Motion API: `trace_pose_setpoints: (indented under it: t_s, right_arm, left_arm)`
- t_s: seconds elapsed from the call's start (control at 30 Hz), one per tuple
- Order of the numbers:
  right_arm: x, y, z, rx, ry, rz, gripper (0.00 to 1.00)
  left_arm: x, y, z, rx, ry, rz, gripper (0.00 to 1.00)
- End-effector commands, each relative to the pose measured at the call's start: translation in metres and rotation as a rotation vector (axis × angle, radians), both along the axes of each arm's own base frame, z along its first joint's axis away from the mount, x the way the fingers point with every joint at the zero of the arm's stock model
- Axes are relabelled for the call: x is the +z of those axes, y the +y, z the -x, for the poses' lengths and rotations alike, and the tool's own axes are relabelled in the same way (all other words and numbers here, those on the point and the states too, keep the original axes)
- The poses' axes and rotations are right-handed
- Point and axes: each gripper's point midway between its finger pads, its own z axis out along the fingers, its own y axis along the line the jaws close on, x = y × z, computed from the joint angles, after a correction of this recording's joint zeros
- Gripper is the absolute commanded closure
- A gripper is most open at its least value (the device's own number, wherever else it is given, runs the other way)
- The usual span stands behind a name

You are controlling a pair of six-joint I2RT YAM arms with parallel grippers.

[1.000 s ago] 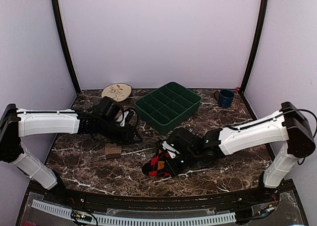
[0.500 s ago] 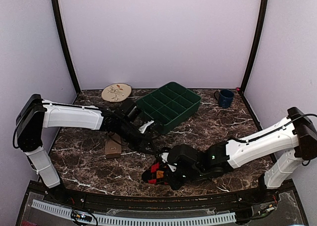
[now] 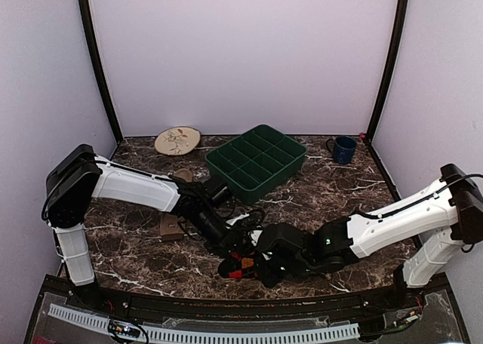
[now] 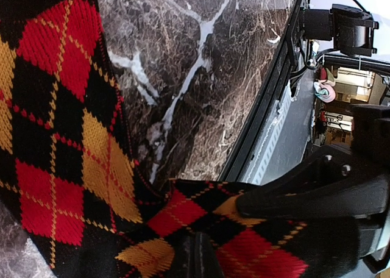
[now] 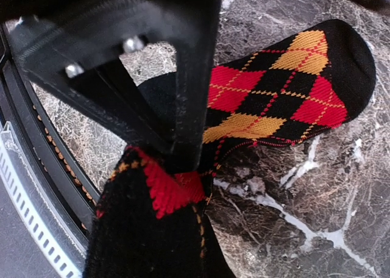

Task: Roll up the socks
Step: Fold the sock at the center of the board.

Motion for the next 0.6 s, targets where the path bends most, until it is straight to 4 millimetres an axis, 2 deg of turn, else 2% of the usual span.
trace_pose_setpoints:
  t_s: [0.0, 0.33, 0.57]
  right_arm:
    - [0.028, 0.011, -0.002, -0.003, -0.043, -0.080, 1.00]
    - [0.029, 0.018, 0.008, 0.035, -0.032, -0.091, 1.00]
    - [0.043, 0.023, 0.006, 0.043, -0.058, -0.102, 1.00]
  left_arm:
    - [0.000, -0.002, 0.006, -0.031, 0.016, 0.006, 1.00]
    - [-0.023, -0.002, -0.006, 0.031, -0.023, -0.054, 1.00]
    - [-0.049, 0.011, -0.017, 0.084, -0.086, -0.177, 1.00]
